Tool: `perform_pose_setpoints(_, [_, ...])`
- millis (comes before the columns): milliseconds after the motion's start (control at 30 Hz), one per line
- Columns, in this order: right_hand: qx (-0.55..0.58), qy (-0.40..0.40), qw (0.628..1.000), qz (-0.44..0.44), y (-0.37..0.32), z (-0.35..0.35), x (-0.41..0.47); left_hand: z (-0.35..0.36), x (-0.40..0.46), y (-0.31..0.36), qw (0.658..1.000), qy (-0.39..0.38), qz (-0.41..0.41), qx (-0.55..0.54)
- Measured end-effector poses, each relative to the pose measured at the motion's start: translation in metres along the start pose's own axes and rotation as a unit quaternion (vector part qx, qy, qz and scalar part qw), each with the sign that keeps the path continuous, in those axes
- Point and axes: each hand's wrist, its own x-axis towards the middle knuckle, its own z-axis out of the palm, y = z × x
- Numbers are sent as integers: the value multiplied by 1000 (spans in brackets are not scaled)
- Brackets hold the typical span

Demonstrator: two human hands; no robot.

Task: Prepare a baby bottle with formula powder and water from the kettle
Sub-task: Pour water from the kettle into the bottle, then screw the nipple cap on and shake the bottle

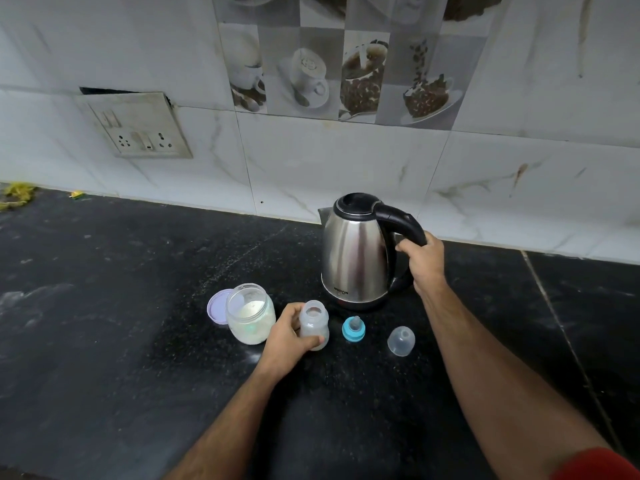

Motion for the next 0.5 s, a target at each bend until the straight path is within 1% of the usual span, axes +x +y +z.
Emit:
perform_pose_setpoints(100, [-14,-3,1000,1,4,-1,7,0,1,1,1000,-2,-4,4])
perform_pose_setpoints(367, [-86,-51,995,-13,7,-17,17,4,2,3,1000,-4,-3,-1])
perform_pose_setpoints(500, [-100,-40,994,-10,16,-27,12,4,0,5,1000,-6,-1,-3])
